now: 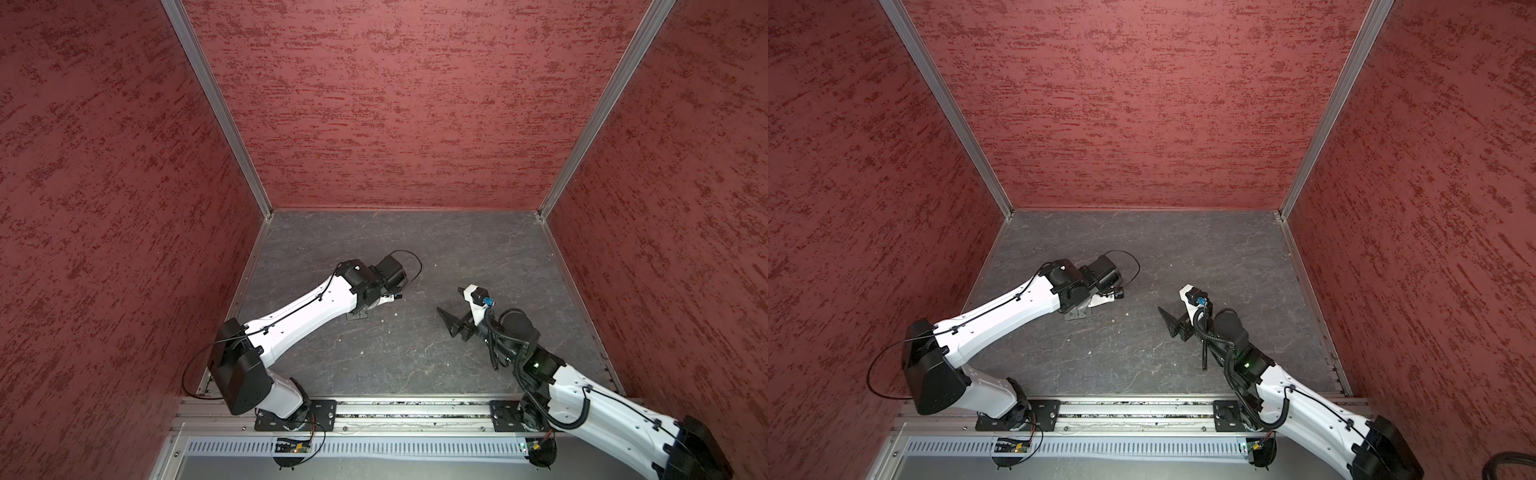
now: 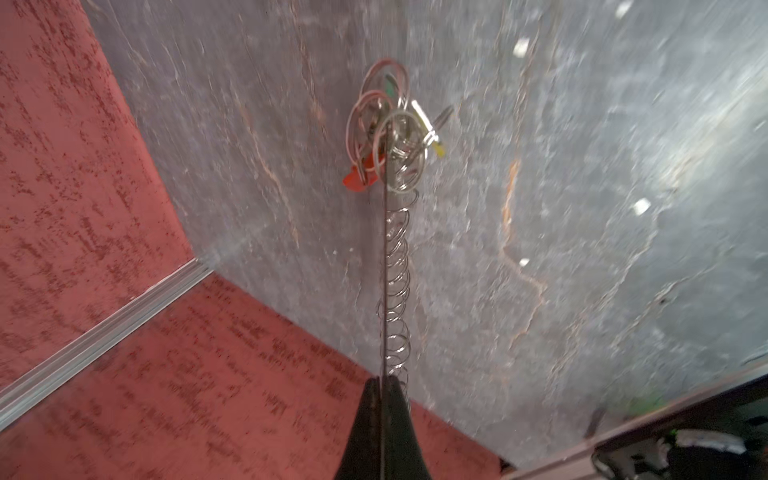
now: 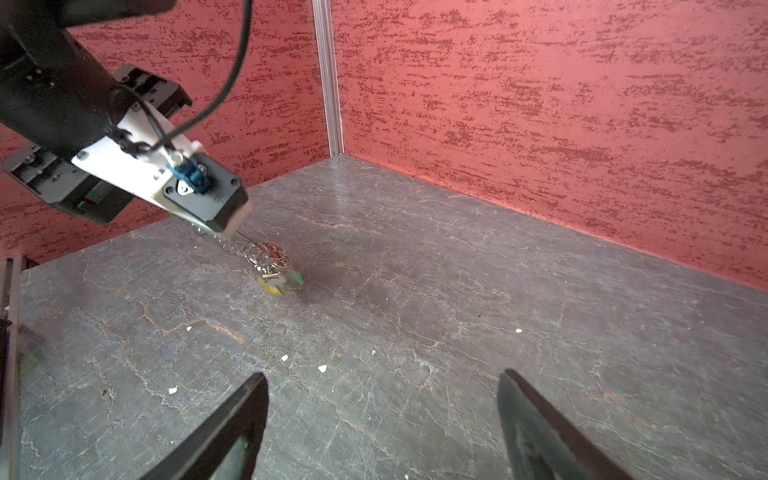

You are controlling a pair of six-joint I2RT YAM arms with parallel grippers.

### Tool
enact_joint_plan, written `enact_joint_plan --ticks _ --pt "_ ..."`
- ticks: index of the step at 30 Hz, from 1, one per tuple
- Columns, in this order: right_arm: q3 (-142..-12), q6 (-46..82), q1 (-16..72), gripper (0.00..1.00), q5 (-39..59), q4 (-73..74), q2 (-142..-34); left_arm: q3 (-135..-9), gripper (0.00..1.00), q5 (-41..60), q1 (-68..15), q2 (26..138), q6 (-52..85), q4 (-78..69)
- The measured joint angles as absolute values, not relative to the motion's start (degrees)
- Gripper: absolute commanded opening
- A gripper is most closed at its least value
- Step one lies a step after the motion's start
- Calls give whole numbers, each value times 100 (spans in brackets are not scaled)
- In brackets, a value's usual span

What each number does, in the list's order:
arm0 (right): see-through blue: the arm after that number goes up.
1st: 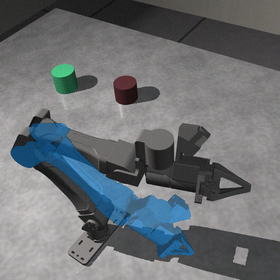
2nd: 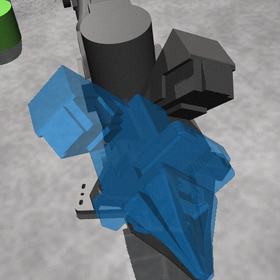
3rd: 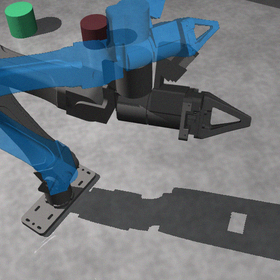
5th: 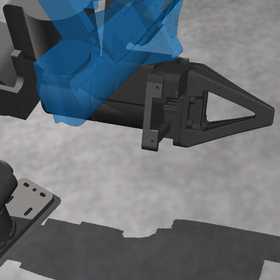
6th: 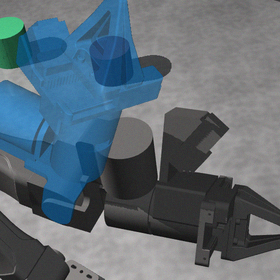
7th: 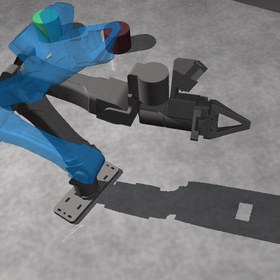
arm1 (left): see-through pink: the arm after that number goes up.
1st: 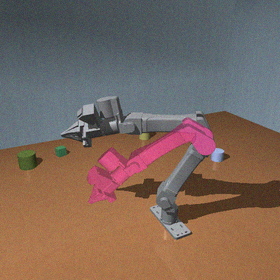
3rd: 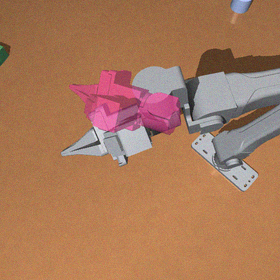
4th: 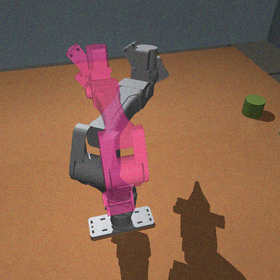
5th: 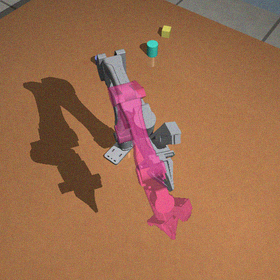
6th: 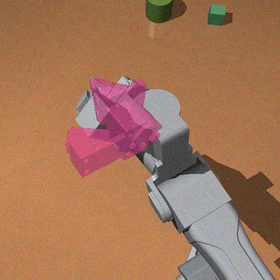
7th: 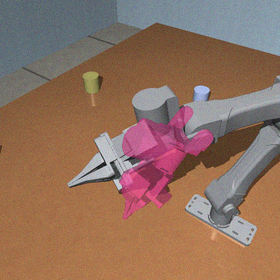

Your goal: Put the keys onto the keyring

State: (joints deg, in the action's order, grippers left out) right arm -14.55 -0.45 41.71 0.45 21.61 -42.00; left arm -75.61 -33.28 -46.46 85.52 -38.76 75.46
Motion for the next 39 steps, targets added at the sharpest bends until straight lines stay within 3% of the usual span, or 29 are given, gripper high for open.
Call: enact_joint_plan --ticks 7,15,20,31,39 --pt "-1439 -45 4171 89 -64 2185 -4101 -7605 0 -3957 -4657 8560 -4130 7990" --pt "-1422 -45 4171 90 -235 2209 -4091 -7769 0 -3927 -5076 8853 -4189 8066" --pt "-1347 -45 4171 92 -451 2255 -3968 -8018 0 -3979 -4340 9048 -4012 8012" --pt "-1168 -45 4171 93 -904 2292 -3795 -8715 0 -3743 -3986 9784 -3706 7489" --pt "-1129 -45 4171 94 -1090 2296 -3680 -9301 0 -3771 -3811 10663 -4556 6173"
